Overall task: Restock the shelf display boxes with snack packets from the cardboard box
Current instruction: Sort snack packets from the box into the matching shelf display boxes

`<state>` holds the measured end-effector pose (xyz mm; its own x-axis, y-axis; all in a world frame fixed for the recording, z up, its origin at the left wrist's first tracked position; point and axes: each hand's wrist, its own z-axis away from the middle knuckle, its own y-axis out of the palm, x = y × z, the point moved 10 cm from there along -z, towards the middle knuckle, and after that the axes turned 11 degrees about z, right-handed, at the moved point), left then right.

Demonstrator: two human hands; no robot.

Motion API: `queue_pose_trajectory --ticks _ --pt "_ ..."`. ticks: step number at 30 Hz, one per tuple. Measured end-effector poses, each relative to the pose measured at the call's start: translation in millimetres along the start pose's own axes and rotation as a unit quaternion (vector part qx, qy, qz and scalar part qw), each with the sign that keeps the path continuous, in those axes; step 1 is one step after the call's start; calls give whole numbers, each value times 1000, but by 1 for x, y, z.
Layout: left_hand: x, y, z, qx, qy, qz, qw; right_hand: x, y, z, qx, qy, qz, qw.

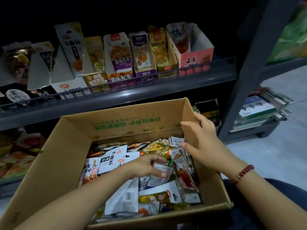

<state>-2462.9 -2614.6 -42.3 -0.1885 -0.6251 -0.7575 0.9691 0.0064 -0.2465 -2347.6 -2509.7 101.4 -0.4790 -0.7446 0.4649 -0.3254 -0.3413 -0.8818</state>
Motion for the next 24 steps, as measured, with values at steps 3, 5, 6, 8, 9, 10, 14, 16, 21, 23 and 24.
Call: queue_pose_trajectory --ticks 3,5,6,8,9,10,14,16,21,23,24 --pt "2 -12 -6 -75 17 -43 996 -2 1 1 2 10 -17 1000" --pt "5 -15 -7 -108 13 -64 992 -3 0 2 -1 12 -25 1000" --pt "7 -16 -7 -116 10 -75 990 -4 0 2 -3 12 -27 1000" --pt "7 -22 -5 -139 5 -80 987 -4 -1 2 -5 10 -27 1000" --pt "9 -27 -3 -152 -1 -71 986 -4 0 2 -5 10 -25 1000" --pt "8 -33 0 -162 -7 -58 985 -5 0 2 -3 12 -24 1000" --pt "6 -54 8 -201 -11 -22 979 -6 2 2 -1 17 -23 1000" --pt "5 -64 12 -227 -17 18 973 -6 2 2 -1 17 -18 1000" --pt "-15 -68 17 -190 21 300 935 -5 3 2 5 19 -20 1000" --pt "-20 -74 19 -203 37 362 909 -5 2 2 4 22 -18 1000" --pt "-18 -79 20 -226 36 361 904 -5 2 2 3 22 -17 1000"
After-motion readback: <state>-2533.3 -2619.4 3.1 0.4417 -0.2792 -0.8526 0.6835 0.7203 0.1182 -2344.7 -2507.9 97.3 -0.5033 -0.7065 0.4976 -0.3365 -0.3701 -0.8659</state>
